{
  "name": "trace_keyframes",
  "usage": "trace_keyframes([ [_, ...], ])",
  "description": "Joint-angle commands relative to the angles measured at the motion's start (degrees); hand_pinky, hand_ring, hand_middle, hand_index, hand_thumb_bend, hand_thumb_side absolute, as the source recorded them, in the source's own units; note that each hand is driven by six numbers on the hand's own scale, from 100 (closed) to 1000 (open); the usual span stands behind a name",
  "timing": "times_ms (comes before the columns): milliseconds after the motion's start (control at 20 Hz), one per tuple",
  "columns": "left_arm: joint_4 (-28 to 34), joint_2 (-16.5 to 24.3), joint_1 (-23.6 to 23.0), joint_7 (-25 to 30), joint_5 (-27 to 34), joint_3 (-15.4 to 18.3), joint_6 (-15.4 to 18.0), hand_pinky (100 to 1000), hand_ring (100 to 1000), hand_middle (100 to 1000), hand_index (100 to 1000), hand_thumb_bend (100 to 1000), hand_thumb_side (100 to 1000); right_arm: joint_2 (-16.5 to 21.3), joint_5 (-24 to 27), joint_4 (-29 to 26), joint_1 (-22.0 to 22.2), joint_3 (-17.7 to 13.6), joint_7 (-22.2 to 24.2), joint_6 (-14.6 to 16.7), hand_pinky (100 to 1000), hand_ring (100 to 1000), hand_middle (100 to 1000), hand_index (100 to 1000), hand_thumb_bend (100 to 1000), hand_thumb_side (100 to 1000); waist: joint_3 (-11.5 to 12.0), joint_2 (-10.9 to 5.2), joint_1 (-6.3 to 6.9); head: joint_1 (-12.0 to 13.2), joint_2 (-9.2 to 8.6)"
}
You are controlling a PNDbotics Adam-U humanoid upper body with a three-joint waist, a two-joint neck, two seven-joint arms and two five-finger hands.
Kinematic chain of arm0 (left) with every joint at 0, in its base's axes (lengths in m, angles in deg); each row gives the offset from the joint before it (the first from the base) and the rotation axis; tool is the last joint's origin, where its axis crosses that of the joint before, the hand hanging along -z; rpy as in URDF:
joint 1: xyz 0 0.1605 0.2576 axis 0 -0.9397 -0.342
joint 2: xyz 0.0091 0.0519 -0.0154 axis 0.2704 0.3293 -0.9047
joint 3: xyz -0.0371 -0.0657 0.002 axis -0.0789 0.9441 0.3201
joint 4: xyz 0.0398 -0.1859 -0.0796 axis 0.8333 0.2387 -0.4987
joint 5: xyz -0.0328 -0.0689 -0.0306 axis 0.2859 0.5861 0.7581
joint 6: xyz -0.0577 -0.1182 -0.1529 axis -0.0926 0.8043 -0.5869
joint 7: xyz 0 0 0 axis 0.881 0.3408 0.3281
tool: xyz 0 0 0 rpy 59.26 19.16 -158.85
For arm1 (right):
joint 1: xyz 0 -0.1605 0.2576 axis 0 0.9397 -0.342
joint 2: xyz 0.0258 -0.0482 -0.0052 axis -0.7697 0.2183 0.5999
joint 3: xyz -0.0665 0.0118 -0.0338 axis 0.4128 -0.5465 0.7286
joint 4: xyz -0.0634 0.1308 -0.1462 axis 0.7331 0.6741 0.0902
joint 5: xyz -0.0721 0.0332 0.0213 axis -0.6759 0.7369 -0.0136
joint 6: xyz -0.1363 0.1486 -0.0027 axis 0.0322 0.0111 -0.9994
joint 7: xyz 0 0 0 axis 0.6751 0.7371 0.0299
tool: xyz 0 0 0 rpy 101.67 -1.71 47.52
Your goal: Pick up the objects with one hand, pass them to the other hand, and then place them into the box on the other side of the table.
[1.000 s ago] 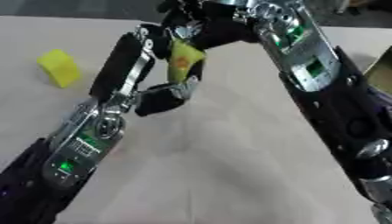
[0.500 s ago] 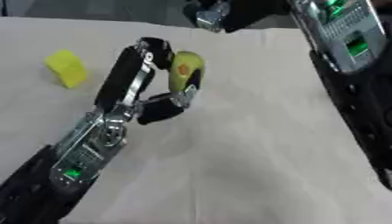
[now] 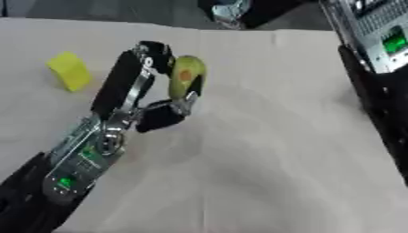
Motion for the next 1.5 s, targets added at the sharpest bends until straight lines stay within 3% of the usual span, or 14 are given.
trace_keyframes([
  [50,1.5,1.2,0.8,0.1,-0.5,0.1,0.2,504,462,361,326,100,296,0.9,1.5,0.4,-0.9,0.6,4.4,0.6,796,868,784,913,182,100,0.0,-1.47,-0.74,0.0,-0.99],
  [350,1.9,1.5,0.9,0.2,-0.2,0.2,-0.1,504,461,360,326,100,290,0.8,2.7,2.5,-0.9,1.8,11.1,3.1,788,846,764,914,289,100,0.1,-1.41,-0.73,-0.2,-1.36],
  [750,2.6,1.7,1.1,0.5,-0.8,0.6,-0.3,504,461,360,326,100,286,0.9,2.4,4.9,-1.1,4.2,11.5,5.6,785,838,764,927,303,100,0.1,-1.35,-0.75,-0.6,-0.81],
  [1500,4.1,2.2,1.2,1.6,-3.3,0.9,0.4,507,464,362,329,100,279,1.0,1.0,7.0,-1.2,5.8,11.5,5.4,778,834,761,925,274,100,0.4,-1.11,-0.89,0.2,0.52],
])
